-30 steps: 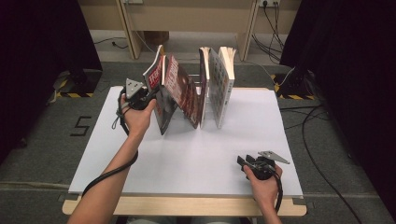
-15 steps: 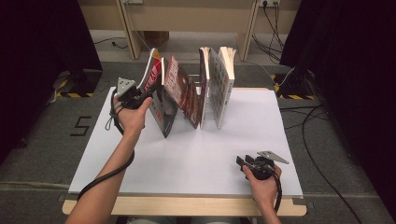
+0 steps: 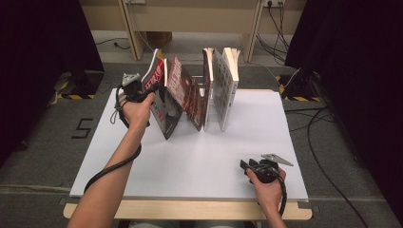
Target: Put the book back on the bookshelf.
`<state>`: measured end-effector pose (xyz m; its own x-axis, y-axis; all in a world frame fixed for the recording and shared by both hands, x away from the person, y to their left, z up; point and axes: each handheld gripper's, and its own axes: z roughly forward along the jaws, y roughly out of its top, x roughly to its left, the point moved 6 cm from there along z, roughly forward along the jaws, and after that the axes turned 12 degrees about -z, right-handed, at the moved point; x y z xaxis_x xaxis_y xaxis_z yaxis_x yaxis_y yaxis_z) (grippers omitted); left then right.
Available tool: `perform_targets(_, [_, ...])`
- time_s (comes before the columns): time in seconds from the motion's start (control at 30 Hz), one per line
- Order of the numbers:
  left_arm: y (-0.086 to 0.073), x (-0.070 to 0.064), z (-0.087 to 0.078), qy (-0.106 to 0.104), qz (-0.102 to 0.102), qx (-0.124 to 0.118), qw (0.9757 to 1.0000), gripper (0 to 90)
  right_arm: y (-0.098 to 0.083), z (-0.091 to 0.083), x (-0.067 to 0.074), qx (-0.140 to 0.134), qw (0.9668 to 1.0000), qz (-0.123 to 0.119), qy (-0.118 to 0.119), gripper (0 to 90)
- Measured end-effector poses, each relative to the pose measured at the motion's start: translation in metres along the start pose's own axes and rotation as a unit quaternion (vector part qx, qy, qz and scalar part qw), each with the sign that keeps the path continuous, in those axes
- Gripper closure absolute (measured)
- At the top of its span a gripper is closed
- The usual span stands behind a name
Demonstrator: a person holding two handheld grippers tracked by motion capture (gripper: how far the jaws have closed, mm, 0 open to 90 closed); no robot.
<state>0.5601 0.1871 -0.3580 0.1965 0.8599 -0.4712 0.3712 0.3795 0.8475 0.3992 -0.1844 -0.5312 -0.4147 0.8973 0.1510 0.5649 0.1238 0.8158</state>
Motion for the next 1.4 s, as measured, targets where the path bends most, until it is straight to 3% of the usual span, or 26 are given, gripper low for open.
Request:
perform_targets(0.13, [0.000, -0.004, 0.002, 0.000, 0.015, -0.018, 0.9997, 86.3, 0.000, -0.001, -0.001, -0.001, 1.0000, 0.002, -0.001, 54.9])
perform_targets(0.27, [0.004, -0.012, 0.002, -0.001, 0.044, -0.039, 0.9983, 86.4, 0.000, -0.002, -0.002, -0.002, 1.0000, 0.004, -0.002, 54.9])
perform_targets(0.4, [0.010, -0.018, 0.003, -0.005, 0.057, -0.060, 0.9966, 86.4, 0.000, -0.001, -0.003, -0.003, 1.0000, 0.003, -0.003, 54.9])
perform_targets(0.63, [0.014, -0.021, 0.011, -0.002, 0.076, -0.075, 0.9943, 86.4, 0.000, -0.002, -0.004, -0.003, 1.0000, 0.002, -0.003, 55.0])
perform_targets(1.0, [0.000, -0.010, 0.023, 0.013, 0.084, -0.076, 0.9935, 86.3, 0.000, -0.001, -0.004, -0.003, 1.0000, 0.007, -0.001, 55.0])
perform_targets(1.4, [-0.004, -0.009, 0.022, 0.019, 0.086, -0.086, 0.9924, 86.1, 0.000, -0.002, -0.003, -0.002, 1.0000, 0.007, -0.001, 55.0])
